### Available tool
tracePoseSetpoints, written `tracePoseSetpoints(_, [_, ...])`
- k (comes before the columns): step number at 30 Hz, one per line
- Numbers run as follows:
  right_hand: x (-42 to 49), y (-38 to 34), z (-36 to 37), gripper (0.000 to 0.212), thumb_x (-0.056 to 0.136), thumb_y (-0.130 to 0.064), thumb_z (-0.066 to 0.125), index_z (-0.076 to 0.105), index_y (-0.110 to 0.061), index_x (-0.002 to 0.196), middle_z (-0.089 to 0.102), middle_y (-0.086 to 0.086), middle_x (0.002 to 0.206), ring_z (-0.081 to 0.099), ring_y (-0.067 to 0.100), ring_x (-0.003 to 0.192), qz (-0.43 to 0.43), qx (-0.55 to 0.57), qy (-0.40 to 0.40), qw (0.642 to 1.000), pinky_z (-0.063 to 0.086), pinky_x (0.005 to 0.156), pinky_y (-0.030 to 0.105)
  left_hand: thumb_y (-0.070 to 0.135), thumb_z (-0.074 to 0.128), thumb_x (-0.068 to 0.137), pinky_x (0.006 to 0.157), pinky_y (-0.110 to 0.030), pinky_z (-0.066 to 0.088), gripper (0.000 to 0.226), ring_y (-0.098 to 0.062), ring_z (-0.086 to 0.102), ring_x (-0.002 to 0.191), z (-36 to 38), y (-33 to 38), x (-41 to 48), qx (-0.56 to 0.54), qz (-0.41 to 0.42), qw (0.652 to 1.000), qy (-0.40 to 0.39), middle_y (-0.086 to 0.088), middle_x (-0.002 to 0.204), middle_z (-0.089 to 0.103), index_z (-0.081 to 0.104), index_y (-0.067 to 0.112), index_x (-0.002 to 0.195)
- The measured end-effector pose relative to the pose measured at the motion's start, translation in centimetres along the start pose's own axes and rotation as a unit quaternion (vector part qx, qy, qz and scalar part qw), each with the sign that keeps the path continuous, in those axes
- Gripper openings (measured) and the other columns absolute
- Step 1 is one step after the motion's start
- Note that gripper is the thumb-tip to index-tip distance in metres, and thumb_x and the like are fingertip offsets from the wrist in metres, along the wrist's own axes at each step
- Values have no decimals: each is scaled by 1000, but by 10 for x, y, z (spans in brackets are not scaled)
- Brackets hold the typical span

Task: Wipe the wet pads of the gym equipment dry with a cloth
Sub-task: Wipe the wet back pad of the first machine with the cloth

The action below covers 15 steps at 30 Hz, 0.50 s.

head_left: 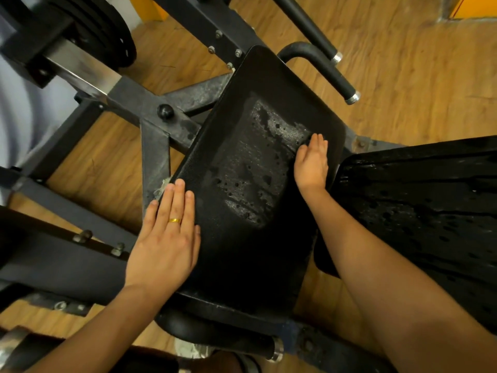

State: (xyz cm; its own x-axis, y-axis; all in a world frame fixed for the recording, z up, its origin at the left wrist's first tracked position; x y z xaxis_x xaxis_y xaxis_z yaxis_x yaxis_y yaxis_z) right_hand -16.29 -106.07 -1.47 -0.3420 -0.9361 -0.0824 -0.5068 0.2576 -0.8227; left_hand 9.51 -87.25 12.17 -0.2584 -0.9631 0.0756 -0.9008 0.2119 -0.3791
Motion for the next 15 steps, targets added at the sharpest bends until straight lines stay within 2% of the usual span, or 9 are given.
tracePoseSetpoints(4, [-5, 2, -8, 58, 109, -30, 37, 21, -7, 160, 9, 8, 169, 8, 20, 156, 1, 41, -47, 998, 11, 126, 34, 34, 28, 102, 121, -54, 21, 68, -42, 14, 153, -1, -5, 1, 31, 31, 999, -22, -31, 163, 12, 24, -11, 153])
tracePoseSetpoints(6, [-6, 5, -16, 62, 107, -31, 44, 19, -9, 160, 1, 5, 170, 19, 16, 153, -7, 73, -63, 995, 17, 123, 27, 38, 27, 101, 121, -51, 20, 71, -42, 17, 152, -3, -12, 5, 43, 66, 997, -25, -31, 162, 14, 27, -11, 151])
tracePoseSetpoints(8, [-9, 12, -19, 69, 105, -33, 50, 17, -10, 161, -2, 4, 170, 18, 16, 152, -2, 96, -64, 993, 15, 117, 22, 44, 26, 102, 121, -50, 19, 73, -40, 15, 153, -7, -18, 9, 58, 92, 993, -37, -29, 164, 12, 27, -9, 152])
tracePoseSetpoints(12, [-14, 25, -10, 73, 104, -38, 51, 16, -7, 161, 7, 10, 169, 1, 22, 156, 14, 107, -43, 993, 6, 127, 39, 46, 29, 101, 123, -48, 16, 75, -37, 14, 154, -9, -18, 10, 52, 89, 994, -44, -25, 165, 12, 26, -7, 154])
tracePoseSetpoints(15, [-14, 22, -3, 65, 108, -33, 42, 14, -7, 161, 10, 7, 169, -1, 20, 156, -10, 91, -26, 996, 4, 128, 39, 45, 30, 100, 123, -47, 17, 75, -36, 16, 154, -10, -16, 10, 39, 88, 995, -39, -25, 165, 14, 28, -7, 153])
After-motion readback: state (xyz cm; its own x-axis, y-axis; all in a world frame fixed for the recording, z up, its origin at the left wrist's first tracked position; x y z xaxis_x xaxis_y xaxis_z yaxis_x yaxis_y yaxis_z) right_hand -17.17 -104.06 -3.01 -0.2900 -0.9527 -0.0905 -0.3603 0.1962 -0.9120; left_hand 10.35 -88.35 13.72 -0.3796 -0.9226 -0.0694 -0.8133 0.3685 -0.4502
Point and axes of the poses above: each hand's wrist, its own x-axis towards the middle knuckle, its own z-axis out of the palm, y = z × x, the point moved 1 cm from there along x, towards the middle knuckle
